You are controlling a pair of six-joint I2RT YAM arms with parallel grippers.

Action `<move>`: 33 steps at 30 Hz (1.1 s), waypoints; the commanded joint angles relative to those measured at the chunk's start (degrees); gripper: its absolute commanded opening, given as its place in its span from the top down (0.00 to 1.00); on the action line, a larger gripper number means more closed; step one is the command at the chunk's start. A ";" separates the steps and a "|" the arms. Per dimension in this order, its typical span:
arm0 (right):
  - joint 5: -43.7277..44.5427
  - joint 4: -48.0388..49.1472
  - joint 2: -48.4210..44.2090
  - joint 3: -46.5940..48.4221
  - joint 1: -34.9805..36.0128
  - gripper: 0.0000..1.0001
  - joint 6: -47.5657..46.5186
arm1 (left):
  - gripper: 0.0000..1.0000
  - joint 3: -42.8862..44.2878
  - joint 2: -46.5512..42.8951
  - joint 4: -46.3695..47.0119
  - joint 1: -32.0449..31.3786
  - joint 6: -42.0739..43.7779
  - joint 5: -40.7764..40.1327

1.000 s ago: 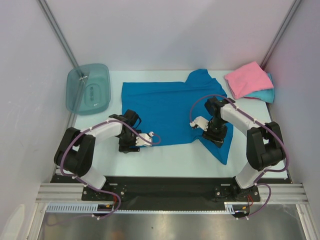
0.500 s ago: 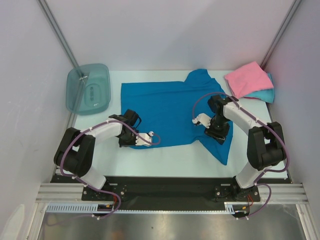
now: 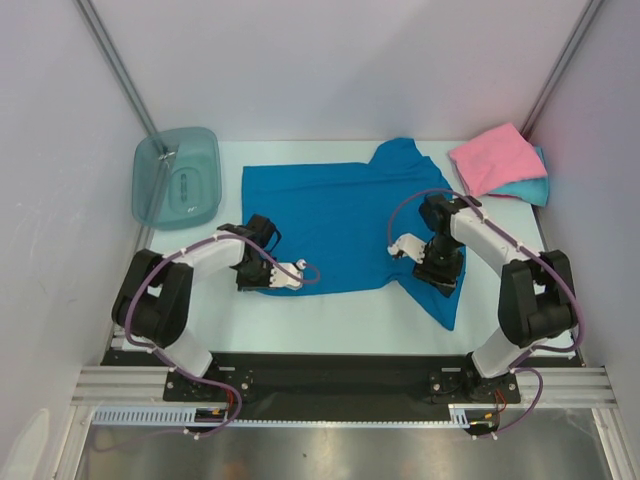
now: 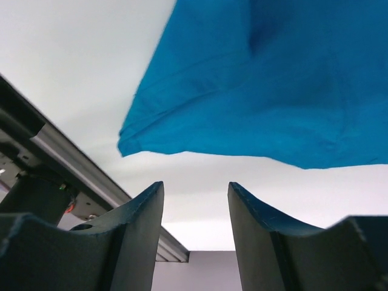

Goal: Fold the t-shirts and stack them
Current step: Fold the tshirt

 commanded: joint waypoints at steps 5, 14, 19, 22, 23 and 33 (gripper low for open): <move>-1.45 2.27 -6.63 -8.91 3.46 0.46 -0.51 | 1.00 6.21 5.09 0.72 3.60 1.30 -2.75; -2.68 9.31 -14.10 -18.67 7.32 0.49 2.31 | 1.00 10.17 6.06 -0.25 4.92 1.04 -4.69; -1.19 14.32 -16.48 -24.39 9.17 0.49 3.63 | 1.00 10.96 6.15 -0.95 4.92 0.42 -4.77; -0.57 16.52 -17.53 -26.41 9.96 0.49 3.72 | 1.00 11.58 6.32 -1.21 4.92 0.51 -6.18; -0.40 17.13 -17.88 -27.72 10.31 0.49 3.63 | 1.00 11.75 6.49 -1.21 4.92 0.60 -6.36; 0.83 21.70 -17.89 -30.02 11.28 0.53 3.72 | 1.00 15.00 8.16 -2.62 4.83 0.51 -6.53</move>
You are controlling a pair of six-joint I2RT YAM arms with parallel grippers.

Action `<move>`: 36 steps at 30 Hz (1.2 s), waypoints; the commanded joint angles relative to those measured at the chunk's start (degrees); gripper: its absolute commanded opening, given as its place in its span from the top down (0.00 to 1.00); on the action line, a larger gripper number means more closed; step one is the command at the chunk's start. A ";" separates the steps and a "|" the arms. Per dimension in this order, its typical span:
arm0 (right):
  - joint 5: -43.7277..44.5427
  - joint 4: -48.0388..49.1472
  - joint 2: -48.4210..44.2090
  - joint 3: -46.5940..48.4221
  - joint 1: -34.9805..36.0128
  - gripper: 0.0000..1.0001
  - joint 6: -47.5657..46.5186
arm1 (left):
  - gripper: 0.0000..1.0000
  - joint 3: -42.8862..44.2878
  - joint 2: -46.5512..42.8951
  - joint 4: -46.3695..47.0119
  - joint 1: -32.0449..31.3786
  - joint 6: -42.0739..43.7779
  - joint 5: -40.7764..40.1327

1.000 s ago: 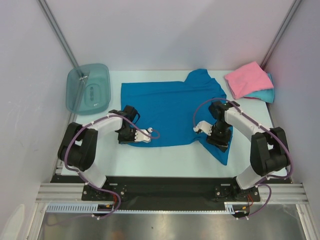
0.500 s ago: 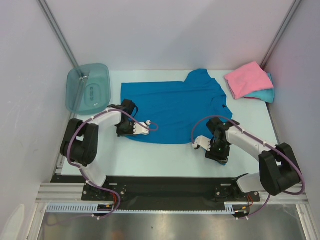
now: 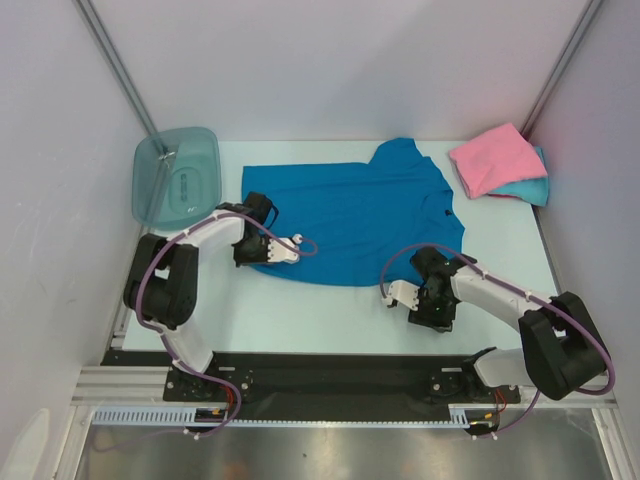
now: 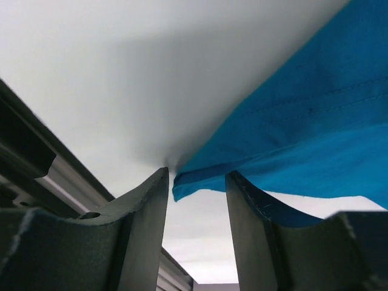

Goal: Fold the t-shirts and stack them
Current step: Fold the tshirt

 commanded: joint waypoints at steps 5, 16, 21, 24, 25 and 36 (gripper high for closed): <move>2.65 6.44 -0.01 -2.58 0.27 0.66 0.37 | 1.00 3.47 1.04 -1.86 0.35 0.73 -0.54; 3.71 -0.83 -1.49 0.75 -0.70 1.00 -3.93 | 1.00 4.52 1.40 -3.09 0.44 2.31 -0.37; -1.64 -9.88 -0.36 9.71 -6.56 1.00 -8.33 | 1.00 5.40 1.13 -5.63 0.53 3.10 0.86; -6.55 -15.93 3.94 15.07 -10.27 1.00 -9.38 | 1.00 6.01 0.78 -8.00 0.53 3.10 3.23; -7.79 -17.53 5.34 18.65 -12.19 1.00 -9.56 | 1.00 6.02 0.69 -8.71 0.53 3.28 3.58; -9.57 -26.33 11.25 23.70 -14.06 1.00 -15.27 | 1.00 3.21 -2.03 -15.83 0.53 5.74 6.04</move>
